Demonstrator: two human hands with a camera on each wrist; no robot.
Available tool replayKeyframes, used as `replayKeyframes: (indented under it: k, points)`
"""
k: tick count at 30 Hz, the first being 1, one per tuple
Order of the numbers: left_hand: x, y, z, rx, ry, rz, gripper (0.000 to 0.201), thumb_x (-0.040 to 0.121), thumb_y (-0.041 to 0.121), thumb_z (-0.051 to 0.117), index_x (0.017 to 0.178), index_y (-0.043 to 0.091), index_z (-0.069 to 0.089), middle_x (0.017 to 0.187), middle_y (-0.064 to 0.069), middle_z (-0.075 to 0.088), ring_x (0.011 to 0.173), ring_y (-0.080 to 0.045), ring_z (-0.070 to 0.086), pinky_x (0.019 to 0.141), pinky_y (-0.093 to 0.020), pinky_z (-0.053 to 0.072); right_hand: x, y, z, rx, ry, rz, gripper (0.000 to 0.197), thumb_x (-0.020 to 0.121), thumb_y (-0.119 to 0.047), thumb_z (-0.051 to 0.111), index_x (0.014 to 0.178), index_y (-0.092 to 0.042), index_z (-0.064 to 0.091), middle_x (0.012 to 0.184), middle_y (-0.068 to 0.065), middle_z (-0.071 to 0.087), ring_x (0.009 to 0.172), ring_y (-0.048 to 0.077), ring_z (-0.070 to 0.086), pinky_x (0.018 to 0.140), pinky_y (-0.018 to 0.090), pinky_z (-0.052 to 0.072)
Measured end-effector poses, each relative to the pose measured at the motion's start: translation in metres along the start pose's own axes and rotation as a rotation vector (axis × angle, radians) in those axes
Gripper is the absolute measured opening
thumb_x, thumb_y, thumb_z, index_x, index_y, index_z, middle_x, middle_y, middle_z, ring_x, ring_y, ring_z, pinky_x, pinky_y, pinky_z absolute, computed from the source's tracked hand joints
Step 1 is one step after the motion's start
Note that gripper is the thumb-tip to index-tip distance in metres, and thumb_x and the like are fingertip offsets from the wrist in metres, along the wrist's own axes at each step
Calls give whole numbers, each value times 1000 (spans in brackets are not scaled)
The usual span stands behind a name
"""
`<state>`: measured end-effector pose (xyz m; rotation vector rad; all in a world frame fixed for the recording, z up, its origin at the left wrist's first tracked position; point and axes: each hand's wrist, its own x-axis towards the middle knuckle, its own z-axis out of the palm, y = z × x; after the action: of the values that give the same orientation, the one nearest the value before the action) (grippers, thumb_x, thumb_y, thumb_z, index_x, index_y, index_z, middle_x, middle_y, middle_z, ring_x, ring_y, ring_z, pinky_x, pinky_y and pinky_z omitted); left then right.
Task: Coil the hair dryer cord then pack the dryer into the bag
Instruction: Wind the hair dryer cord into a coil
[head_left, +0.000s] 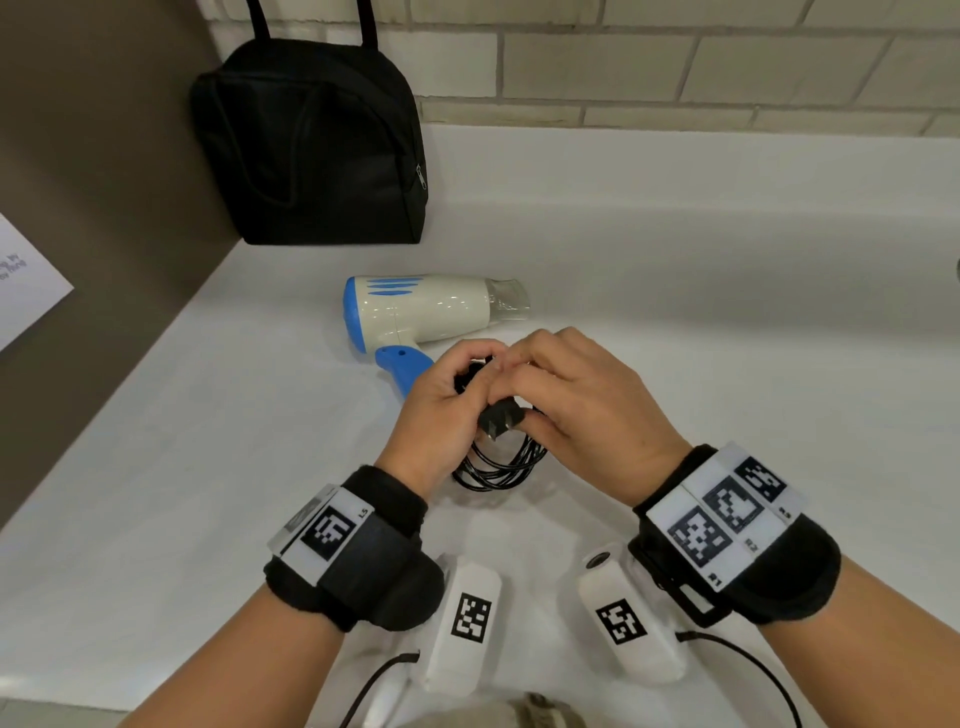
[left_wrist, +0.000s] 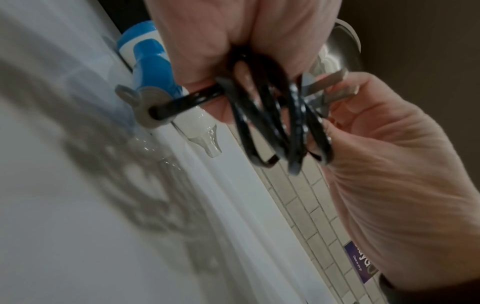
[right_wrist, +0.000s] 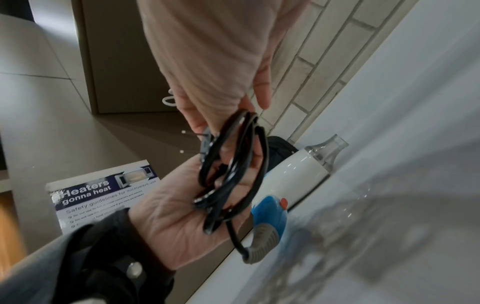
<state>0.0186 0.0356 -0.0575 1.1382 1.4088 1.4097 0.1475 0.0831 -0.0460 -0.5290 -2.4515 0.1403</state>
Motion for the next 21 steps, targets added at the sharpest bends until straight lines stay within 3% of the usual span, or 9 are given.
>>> replayKeyframes:
  k: [2, 5, 8, 10, 13, 16, 19, 21]
  points:
    - [0, 0, 1, 5, 6, -25, 14, 90, 19, 47, 84, 27, 58, 80, 4, 60, 72, 0, 59, 68, -17, 49, 2, 0, -1, -26, -32, -27, 25, 72, -17, 43, 85, -16, 64, 82, 6, 66, 75, 16, 36, 58, 29, 42]
    - [-1, 3, 4, -5, 25, -45, 17, 91, 30, 44, 82, 20, 55, 81, -3, 58, 78, -12, 56, 77, -29, 48, 1, 1, -2, -42, -46, -59, 20, 75, -17, 46, 89, -19, 61, 82, 4, 66, 76, 16, 37, 59, 32, 43]
    - [1, 6, 6, -23, 57, -87, 42, 78, 50, 46, 87, 11, 57, 86, -13, 55, 84, -22, 53, 89, -46, 46, 0, -1, -4, 12, -30, -79, 14, 80, -17, 52, 92, -21, 56, 87, 0, 68, 77, 19, 49, 64, 31, 40]
    - [2, 8, 5, -38, 69, -119, 49, 72, 55, 48, 88, 9, 57, 86, -13, 52, 82, -23, 50, 88, -52, 44, 0, -4, -7, 71, 3, -91, 10, 82, -17, 53, 91, -19, 58, 86, 1, 69, 72, 25, 57, 64, 32, 41]
    - [3, 9, 2, -53, 51, -164, 40, 87, 46, 44, 71, 10, 50, 66, -14, 47, 67, -24, 46, 65, -37, 40, 0, -5, -9, 166, 36, -62, 9, 83, -21, 51, 91, -24, 49, 84, 1, 67, 75, 19, 53, 66, 29, 42]
    - [4, 8, 3, 18, 46, -124, 38, 90, 40, 40, 60, 16, 40, 40, 3, 37, 36, -9, 34, 42, -22, 30, -6, -5, 0, 404, 96, 114, 11, 82, -23, 53, 92, -25, 49, 86, -7, 59, 80, 12, 52, 73, 26, 45]
    - [1, 5, 5, 121, 40, 1, 22, 89, 31, 44, 69, 23, 45, 48, 3, 38, 36, -6, 33, 37, -18, 29, -9, -5, 7, 736, 226, 382, 12, 74, -28, 60, 82, -32, 51, 79, -20, 60, 79, 5, 59, 76, 17, 47]
    - [-1, 0, 4, 139, 5, 60, 17, 91, 26, 44, 76, 31, 49, 53, 4, 43, 39, -4, 36, 39, -19, 31, -8, -3, 7, 836, 243, 495, 19, 71, -28, 64, 81, -36, 50, 78, -26, 62, 75, 0, 58, 76, 18, 47]
